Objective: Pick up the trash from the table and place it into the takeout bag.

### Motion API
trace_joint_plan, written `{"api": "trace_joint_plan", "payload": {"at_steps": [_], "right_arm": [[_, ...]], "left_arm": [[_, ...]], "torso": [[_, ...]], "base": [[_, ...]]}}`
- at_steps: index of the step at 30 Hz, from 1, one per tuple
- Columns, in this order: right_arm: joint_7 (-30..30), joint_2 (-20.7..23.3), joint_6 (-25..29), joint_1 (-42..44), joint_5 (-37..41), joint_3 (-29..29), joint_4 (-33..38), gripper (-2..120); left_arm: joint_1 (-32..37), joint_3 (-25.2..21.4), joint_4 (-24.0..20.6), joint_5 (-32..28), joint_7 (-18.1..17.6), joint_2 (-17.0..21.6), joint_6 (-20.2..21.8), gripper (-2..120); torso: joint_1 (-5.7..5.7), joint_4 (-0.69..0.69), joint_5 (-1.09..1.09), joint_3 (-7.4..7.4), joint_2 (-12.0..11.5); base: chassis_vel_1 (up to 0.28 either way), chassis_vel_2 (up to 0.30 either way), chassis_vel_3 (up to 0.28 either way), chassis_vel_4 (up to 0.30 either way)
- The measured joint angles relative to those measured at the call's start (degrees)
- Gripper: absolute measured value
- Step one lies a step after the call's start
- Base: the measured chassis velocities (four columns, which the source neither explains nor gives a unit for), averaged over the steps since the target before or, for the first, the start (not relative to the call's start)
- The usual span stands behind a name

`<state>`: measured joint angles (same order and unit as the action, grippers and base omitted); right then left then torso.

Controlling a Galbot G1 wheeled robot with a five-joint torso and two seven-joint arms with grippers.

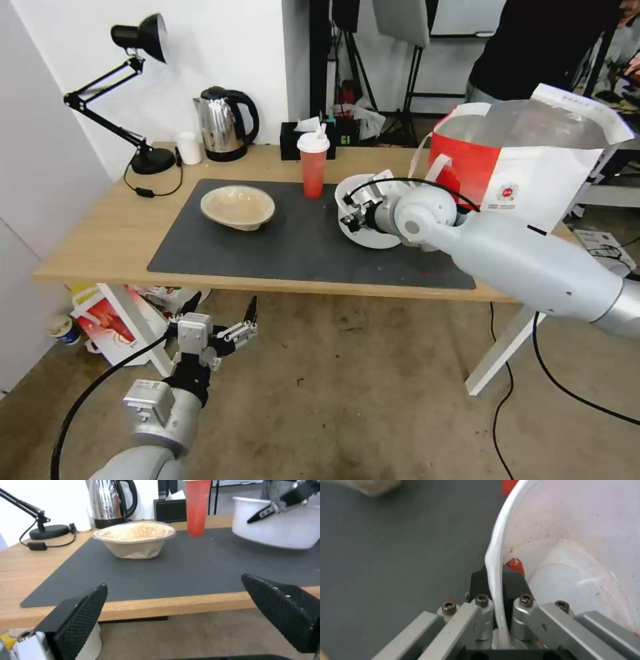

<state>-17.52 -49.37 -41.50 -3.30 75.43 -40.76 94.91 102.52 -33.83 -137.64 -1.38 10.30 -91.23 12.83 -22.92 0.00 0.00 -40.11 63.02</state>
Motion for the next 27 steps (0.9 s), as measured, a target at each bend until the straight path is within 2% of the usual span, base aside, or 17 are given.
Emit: {"api": "trace_joint_plan", "payload": {"at_steps": [11,27], "right_arm": [[0.3,3.3,0.0,-7.4,5.2,0.7,6.4,0],[1.4,4.9,0.0,-16.6,11.1,0.9,9.1,0]], "left_arm": [[0.6,-0.1,-0.6,0.0,0.0,0.0,0.0,100],[1.4,0.0,-1.7,0.0,0.0,0.0,-0.2,100]], "torso": [[0.0,-0.01,0.0,0.0,0.0],[0.0,0.0,0.0,0.0,0.0]], "base": [[0.0,0.0,0.0,0.0],[0.0,0.0,0.0,0.0]]}}
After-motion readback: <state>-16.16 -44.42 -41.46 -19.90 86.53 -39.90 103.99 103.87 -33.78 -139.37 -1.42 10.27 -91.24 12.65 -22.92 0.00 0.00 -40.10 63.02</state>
